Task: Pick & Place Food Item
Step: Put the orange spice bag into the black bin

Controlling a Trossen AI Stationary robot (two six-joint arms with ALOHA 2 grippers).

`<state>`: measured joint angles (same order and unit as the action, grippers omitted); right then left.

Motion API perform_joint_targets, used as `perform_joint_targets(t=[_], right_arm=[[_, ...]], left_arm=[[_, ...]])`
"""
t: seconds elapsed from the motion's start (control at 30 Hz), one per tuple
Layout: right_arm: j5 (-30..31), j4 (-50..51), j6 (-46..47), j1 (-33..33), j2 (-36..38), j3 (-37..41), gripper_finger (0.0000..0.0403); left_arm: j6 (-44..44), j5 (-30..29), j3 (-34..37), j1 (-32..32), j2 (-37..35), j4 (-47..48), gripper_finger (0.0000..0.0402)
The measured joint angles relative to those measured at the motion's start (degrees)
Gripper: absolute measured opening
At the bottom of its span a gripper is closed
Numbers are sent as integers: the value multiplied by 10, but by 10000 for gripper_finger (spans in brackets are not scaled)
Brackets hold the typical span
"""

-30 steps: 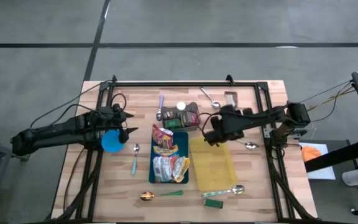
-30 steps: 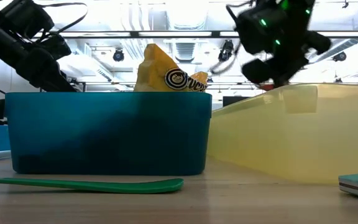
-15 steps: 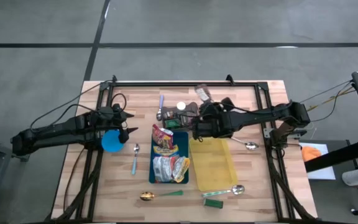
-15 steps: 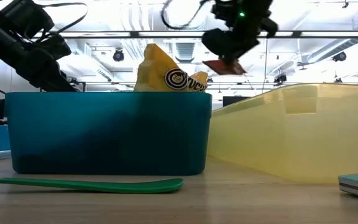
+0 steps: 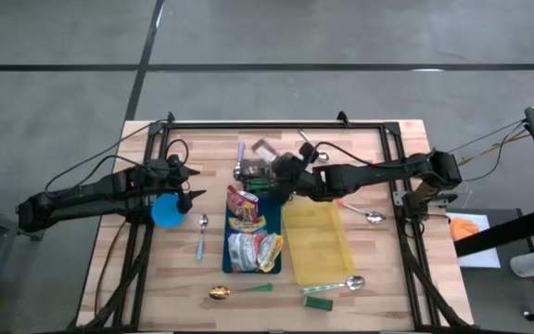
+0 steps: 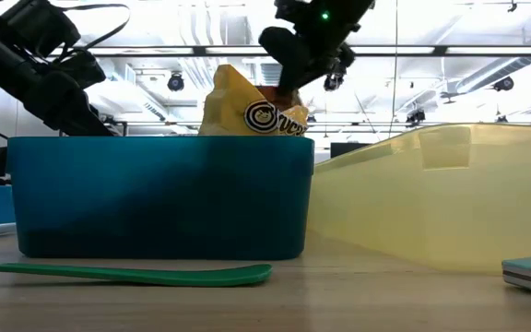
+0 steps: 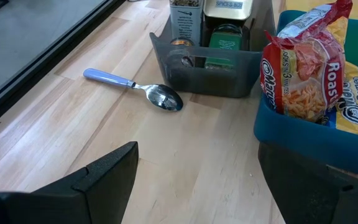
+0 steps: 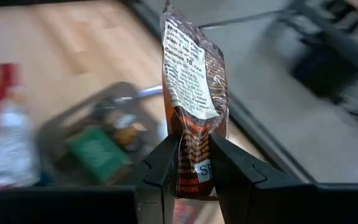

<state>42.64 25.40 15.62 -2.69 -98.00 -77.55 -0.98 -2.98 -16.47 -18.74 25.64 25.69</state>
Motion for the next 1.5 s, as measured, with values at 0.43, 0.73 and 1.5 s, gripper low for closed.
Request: perform_joint_targets(t=[0.43, 0.73, 1.5], right_arm=[[-180, -192, -68, 44, -1, 91, 84], [-242, -293, -66, 64, -1, 175, 84], [-306, -383, -62, 87, -2, 242, 84]], left_arm=[[0, 0, 0, 0, 0, 0, 336], [0, 0, 0, 0, 0, 0, 336], [0, 0, 0, 0, 0, 0, 336]])
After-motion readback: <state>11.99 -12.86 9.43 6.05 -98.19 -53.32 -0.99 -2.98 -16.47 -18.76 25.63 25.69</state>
